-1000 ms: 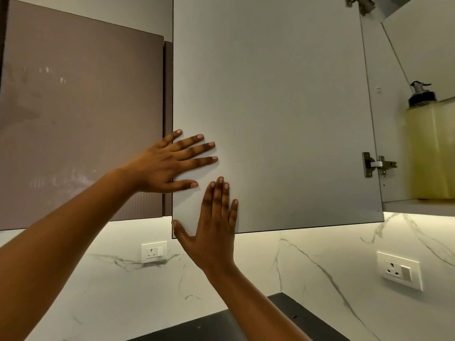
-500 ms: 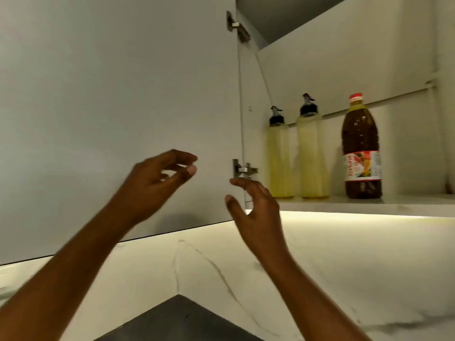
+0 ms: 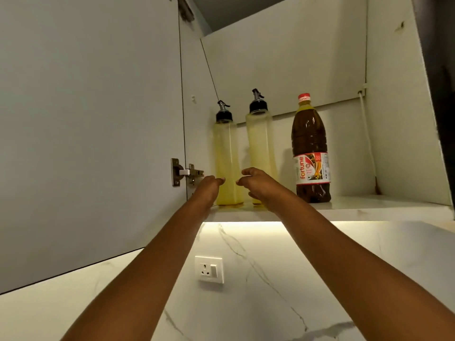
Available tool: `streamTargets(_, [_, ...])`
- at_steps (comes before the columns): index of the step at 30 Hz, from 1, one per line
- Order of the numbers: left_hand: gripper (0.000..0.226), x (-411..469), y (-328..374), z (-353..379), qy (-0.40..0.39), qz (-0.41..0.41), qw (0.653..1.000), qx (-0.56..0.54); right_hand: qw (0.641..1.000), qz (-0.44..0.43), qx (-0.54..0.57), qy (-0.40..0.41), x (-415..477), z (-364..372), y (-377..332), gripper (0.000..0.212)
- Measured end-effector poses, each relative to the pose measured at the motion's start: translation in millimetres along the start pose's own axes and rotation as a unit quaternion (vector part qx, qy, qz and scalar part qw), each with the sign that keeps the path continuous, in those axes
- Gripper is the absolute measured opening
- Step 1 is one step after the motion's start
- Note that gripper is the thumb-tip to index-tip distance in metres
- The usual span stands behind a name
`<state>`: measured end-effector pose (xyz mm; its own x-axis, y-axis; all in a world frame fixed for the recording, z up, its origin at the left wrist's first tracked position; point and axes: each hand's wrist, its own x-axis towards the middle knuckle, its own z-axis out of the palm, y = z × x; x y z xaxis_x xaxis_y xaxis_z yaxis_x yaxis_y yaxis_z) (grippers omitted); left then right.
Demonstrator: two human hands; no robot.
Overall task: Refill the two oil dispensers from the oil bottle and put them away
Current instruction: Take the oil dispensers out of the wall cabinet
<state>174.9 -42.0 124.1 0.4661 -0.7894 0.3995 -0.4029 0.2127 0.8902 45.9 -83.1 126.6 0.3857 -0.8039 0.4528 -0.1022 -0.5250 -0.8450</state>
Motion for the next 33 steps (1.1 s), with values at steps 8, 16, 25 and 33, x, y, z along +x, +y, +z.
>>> streamTargets(8, [0.050, 67.6, -3.0, 7.2, -0.012, -0.061, 0.994, -0.085, 0.996, 0.066, -0.053, 0.026, 67.5, 31.8, -6.8, 0.061])
streamTargets(16, [0.042, 76.4, -16.2, 5.8, -0.046, -0.093, 0.986, -0.133, 0.991, 0.104, -0.062, 0.058, 83.5, 39.4, -0.5, 0.058])
streamTargets(25, [0.038, 48.2, -4.6, -5.2, -0.067, -0.069, 0.990, -0.100, 0.993, 0.081, -0.071, 0.040, 56.5, 31.5, -7.2, 0.068])
streamTargets(33, [0.050, -31.3, 19.1, -26.9, -0.090, 0.014, 0.993, -0.080, 0.999, 0.038, -0.017, -0.017, -13.9, 2.4, -35.0, 0.070])
